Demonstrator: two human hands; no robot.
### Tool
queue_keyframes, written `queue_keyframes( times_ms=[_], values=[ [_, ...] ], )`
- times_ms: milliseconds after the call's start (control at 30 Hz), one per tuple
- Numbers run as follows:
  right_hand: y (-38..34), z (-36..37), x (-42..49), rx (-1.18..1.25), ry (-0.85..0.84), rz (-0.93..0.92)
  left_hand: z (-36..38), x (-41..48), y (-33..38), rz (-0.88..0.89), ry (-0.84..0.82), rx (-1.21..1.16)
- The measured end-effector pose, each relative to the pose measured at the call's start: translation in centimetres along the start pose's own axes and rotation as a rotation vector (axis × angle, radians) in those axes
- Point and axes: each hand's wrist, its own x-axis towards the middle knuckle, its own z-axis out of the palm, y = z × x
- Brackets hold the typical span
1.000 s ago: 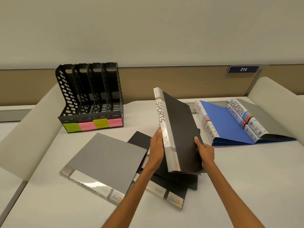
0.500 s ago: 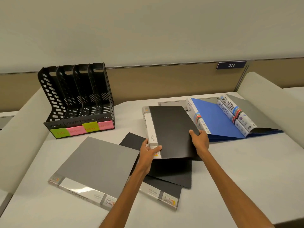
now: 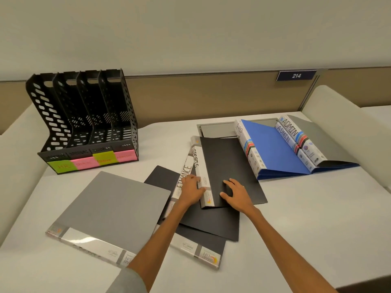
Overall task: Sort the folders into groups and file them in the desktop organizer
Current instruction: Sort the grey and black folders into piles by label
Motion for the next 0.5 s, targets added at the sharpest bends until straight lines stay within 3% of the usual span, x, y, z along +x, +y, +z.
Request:
queue_keyframes(
  times_ms=[100, 333, 500],
  values=[
    [0.4, 0.6, 0.5, -0.091, -0.008, -0.021, 0.2, -0.3, -0.5, 0.014, 0.037, 0.103],
    [0.5, 0.7, 1.5, -0.157, -0.05, -0.036, 0.1, -2.3, -1.9, -0.054, 0.34, -0.008],
    [-0.7, 1.6, 1.3, -0.129, 0.037, 0.032, -1.0, -3.6, -4.3, -0.112, 0.295, 0.05]
  ],
)
